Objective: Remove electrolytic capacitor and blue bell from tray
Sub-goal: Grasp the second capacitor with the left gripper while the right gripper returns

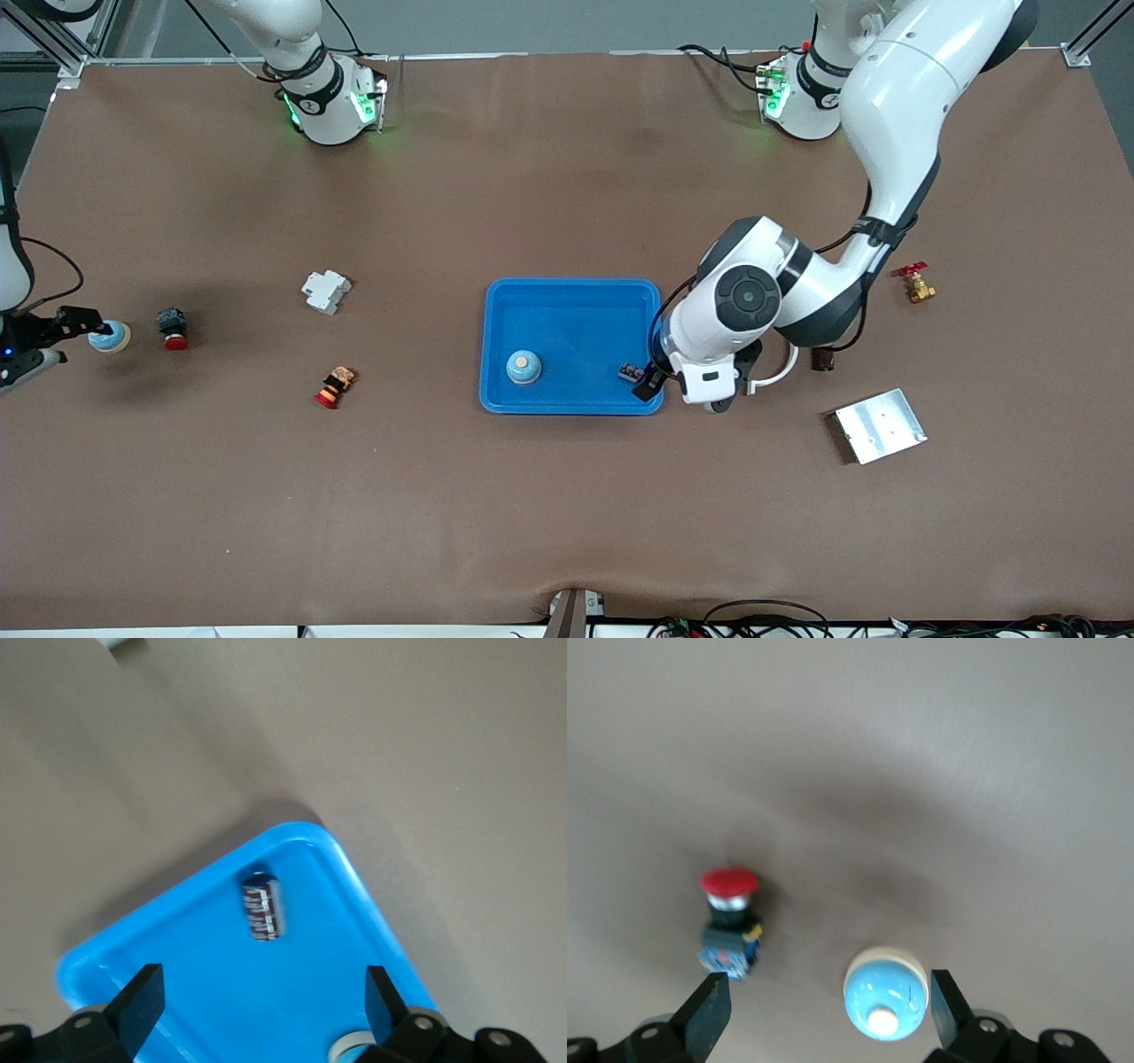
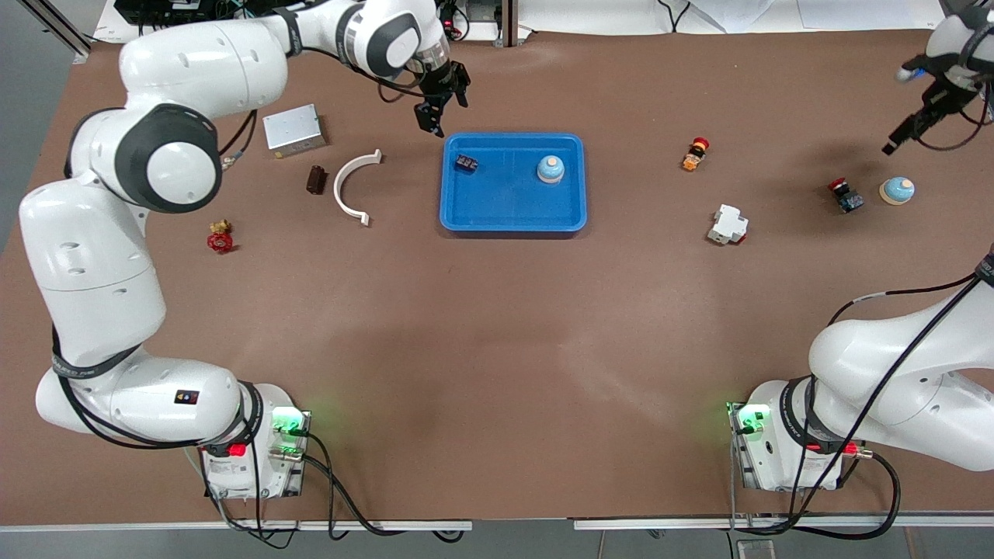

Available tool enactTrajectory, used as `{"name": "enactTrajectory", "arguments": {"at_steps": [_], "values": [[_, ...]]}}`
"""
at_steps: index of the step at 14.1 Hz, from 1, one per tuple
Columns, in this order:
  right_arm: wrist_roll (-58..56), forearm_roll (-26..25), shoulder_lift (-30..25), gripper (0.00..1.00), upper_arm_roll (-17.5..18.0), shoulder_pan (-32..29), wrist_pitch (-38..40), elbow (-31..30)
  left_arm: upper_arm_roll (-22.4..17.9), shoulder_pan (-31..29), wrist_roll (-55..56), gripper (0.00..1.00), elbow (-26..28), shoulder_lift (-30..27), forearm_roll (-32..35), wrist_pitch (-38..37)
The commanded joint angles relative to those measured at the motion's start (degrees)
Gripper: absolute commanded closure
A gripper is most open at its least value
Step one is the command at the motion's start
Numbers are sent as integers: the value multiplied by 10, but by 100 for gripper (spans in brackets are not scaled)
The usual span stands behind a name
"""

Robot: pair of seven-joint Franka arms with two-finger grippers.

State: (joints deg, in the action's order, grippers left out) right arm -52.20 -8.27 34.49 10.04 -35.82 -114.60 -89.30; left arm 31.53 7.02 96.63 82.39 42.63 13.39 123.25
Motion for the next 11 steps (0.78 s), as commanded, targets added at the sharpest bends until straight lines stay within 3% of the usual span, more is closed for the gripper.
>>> {"name": "enactTrajectory", "arguments": {"at_steps": [1,7,11], "values": [[87,4,-17,0,-1,48,11,17,-52,54,55,0,-16,19,-3,37],[380,25,-48,0,10,136,15,27,-71,75,83,0,-14,61,1,73],[479,36,-49,0,27,179,-3,46,-72,79,85,0,-12,73,1,85]]}}
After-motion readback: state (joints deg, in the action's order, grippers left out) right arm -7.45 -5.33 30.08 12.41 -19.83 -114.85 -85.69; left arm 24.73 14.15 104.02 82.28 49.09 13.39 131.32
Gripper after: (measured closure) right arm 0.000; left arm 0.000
